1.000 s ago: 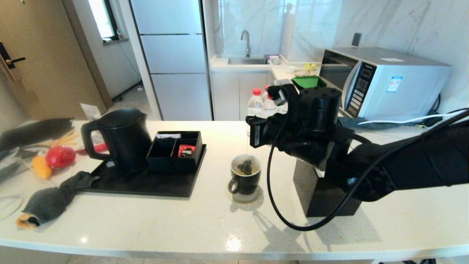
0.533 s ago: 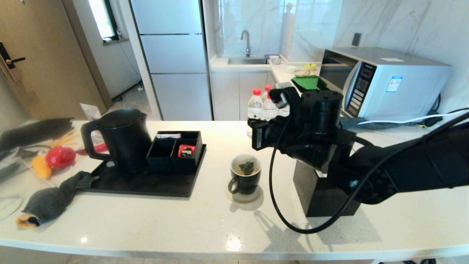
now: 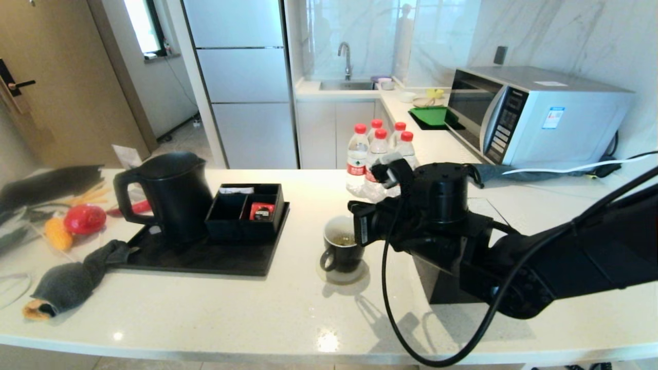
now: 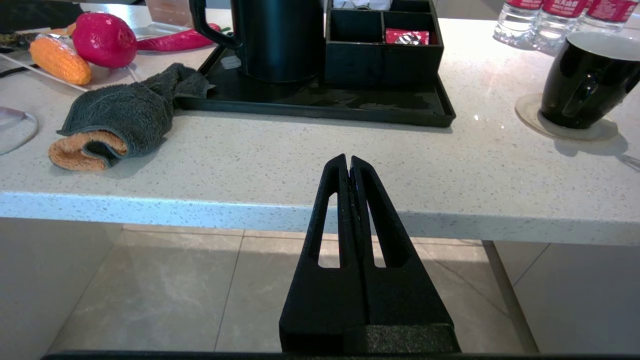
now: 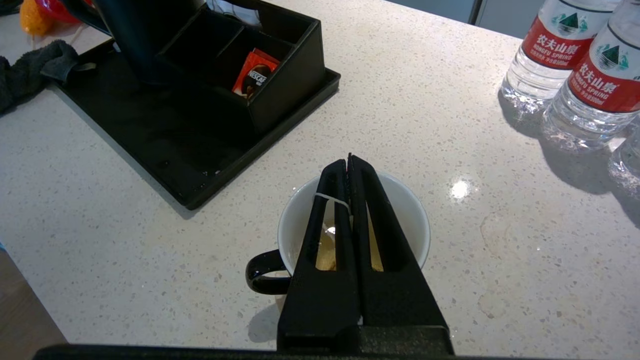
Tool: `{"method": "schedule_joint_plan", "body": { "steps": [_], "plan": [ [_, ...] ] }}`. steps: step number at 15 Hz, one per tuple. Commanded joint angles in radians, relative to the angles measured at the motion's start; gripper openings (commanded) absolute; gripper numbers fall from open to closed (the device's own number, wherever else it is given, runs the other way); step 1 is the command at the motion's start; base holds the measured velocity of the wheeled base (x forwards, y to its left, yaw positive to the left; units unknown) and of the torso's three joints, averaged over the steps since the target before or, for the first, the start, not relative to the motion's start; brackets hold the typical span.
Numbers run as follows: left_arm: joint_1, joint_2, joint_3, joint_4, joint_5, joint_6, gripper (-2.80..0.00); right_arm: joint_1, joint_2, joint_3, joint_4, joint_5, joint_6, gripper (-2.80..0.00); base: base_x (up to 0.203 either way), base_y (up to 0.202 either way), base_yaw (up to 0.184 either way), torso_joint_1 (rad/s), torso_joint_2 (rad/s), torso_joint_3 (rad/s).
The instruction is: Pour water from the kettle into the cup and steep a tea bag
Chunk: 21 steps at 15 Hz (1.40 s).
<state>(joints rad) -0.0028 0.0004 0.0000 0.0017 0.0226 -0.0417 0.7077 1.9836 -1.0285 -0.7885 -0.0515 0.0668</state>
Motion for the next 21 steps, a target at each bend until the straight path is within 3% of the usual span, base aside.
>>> {"method": "schedule_joint_plan", "body": {
  "steps": [1, 9, 16, 21],
  "plan": [
    [0.000, 0.000, 0.000, 0.000, 0.000, -0.001, -2.80, 0.001, 0.008, -0.011, -0.003, -0.001, 0.002, -2.80, 0.000, 0.000, 0.000, 0.000, 0.00, 0.000],
    [0.000, 0.000, 0.000, 0.000, 0.000, 0.000, -2.80, -0.017, -0.023, -0.243, 0.080, -0.005, 0.002, -2.80, 0.000, 0.000, 0.000, 0.000, 0.00, 0.000],
    [0.000, 0.000, 0.000, 0.000, 0.000, 0.000, -2.80, -0.016, -0.019, -0.224, 0.075, -0.004, 0.002, -2.80, 0.000, 0.000, 0.000, 0.000, 0.00, 0.000],
    [0.000, 0.000, 0.000, 0.000, 0.000, 0.000, -2.80, -0.009, 0.014, -0.112, 0.046, -0.002, 0.001, -2.80, 0.000, 0.000, 0.000, 0.000, 0.00, 0.000]
  ]
}}
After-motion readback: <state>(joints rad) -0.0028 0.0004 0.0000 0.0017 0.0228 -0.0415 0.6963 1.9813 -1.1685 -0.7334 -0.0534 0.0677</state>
